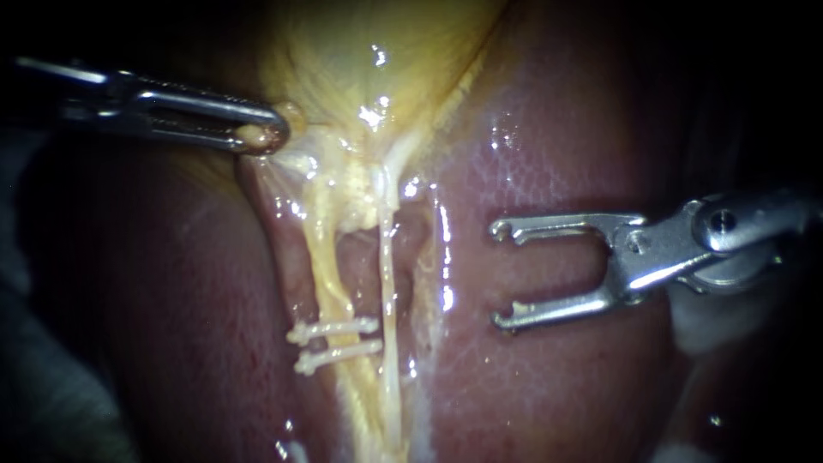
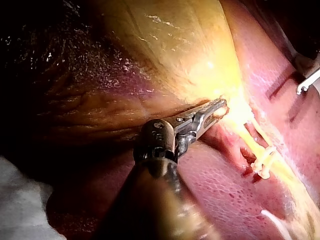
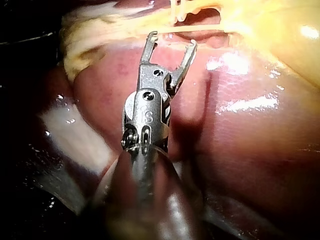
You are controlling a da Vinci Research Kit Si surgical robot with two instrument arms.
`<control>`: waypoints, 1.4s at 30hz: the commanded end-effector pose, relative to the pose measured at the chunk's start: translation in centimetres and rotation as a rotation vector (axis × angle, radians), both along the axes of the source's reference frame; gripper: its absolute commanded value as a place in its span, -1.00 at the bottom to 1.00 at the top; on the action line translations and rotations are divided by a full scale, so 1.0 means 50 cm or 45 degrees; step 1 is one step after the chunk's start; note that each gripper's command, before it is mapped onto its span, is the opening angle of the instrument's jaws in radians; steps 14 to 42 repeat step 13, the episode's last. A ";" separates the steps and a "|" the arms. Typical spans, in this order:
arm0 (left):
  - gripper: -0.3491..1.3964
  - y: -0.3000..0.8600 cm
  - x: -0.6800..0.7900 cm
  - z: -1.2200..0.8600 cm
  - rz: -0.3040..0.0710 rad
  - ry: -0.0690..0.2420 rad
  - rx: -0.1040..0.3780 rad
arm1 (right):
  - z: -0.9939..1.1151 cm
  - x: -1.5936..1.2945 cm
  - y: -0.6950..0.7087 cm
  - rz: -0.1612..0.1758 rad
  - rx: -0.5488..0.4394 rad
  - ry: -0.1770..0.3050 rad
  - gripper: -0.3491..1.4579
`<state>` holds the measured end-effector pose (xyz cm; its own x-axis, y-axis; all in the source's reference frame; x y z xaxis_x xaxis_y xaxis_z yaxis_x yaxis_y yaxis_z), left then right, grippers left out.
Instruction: Going back second clip left tube
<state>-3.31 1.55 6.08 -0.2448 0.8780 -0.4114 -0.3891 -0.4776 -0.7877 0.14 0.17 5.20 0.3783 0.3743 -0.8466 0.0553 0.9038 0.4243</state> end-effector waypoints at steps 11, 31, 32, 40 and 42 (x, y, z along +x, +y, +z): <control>-1.00 -0.0004 -0.0008 0.0009 0.005 -0.002 0.009 | -0.0006 -0.0002 -0.0001 -0.006 -0.005 0.002 -0.07; -1.00 -0.0004 -0.0007 0.0009 0.005 -0.003 0.009 | -0.0008 0.0001 -0.0004 -0.002 -0.007 0.000 -0.07; -1.00 -0.0004 -0.0007 0.0009 0.005 -0.003 0.009 | -0.0008 0.0001 -0.0004 -0.002 -0.007 0.000 -0.07; -1.00 -0.0004 -0.0007 0.0009 0.005 -0.003 0.009 | -0.0008 0.0001 -0.0004 -0.002 -0.007 0.000 -0.07; -1.00 -0.0004 -0.0007 0.0009 0.005 -0.003 0.009 | -0.0008 0.0001 -0.0004 -0.002 -0.007 0.000 -0.07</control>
